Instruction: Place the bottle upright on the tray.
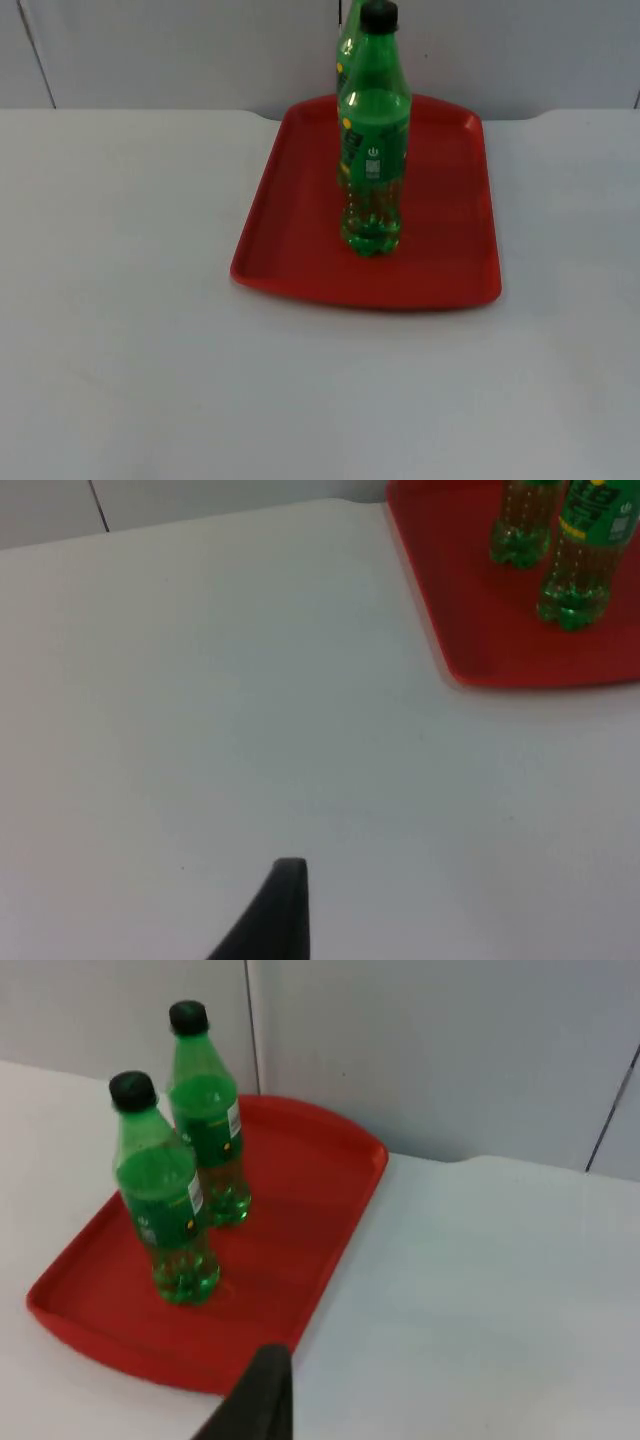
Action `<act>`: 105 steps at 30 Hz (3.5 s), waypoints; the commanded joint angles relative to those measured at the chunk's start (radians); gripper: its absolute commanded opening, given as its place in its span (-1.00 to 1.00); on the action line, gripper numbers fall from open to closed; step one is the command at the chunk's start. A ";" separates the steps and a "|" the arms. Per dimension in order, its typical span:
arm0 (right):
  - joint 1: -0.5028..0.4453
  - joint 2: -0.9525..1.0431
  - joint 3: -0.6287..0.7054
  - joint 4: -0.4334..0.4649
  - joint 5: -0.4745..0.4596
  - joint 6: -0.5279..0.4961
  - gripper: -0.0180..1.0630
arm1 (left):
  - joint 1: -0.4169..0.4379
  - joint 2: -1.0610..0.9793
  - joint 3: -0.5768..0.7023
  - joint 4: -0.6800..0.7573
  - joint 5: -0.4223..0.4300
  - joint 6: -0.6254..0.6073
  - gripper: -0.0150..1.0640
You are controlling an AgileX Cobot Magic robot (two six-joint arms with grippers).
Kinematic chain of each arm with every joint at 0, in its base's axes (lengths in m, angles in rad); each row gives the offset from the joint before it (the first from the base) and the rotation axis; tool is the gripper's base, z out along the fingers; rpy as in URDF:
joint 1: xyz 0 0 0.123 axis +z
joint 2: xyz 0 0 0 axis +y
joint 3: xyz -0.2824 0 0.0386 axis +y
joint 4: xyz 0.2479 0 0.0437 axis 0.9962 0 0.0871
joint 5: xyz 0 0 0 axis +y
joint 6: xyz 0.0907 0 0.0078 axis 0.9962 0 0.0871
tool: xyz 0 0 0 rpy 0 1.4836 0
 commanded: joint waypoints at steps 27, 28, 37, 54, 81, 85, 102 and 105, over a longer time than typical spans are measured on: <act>-0.004 -0.596 0.253 0.115 0.221 -0.168 0.98 | 0.003 -0.003 0.004 0.002 -0.001 -0.006 0.98; -0.004 -0.612 0.253 0.123 0.238 -0.182 0.98 | 0.003 -0.003 0.004 0.002 -0.001 -0.006 0.98; -0.004 -0.638 0.263 0.127 0.331 -0.192 0.98 | 0.003 -0.003 0.004 0.002 -0.001 -0.006 0.98; -0.004 -0.638 0.332 0.123 0.329 -0.187 0.98 | 0.003 -0.003 0.004 0.002 -0.001 -0.006 0.98; -0.004 -0.638 0.332 0.129 0.328 -0.139 0.98 | 0.003 -0.003 0.004 0.002 -0.001 -0.006 0.98; -0.004 -0.638 0.332 0.129 0.328 -0.139 0.98 | 0.003 -0.003 0.004 0.002 -0.001 -0.006 0.98; -0.186 -0.638 0.332 0.131 0.328 -0.130 0.98 | 0.003 -0.003 0.004 0.002 -0.001 -0.006 0.98; -0.235 -0.638 0.332 0.132 0.328 -0.130 0.98 | 0.003 -0.003 0.004 0.002 -0.001 -0.006 0.98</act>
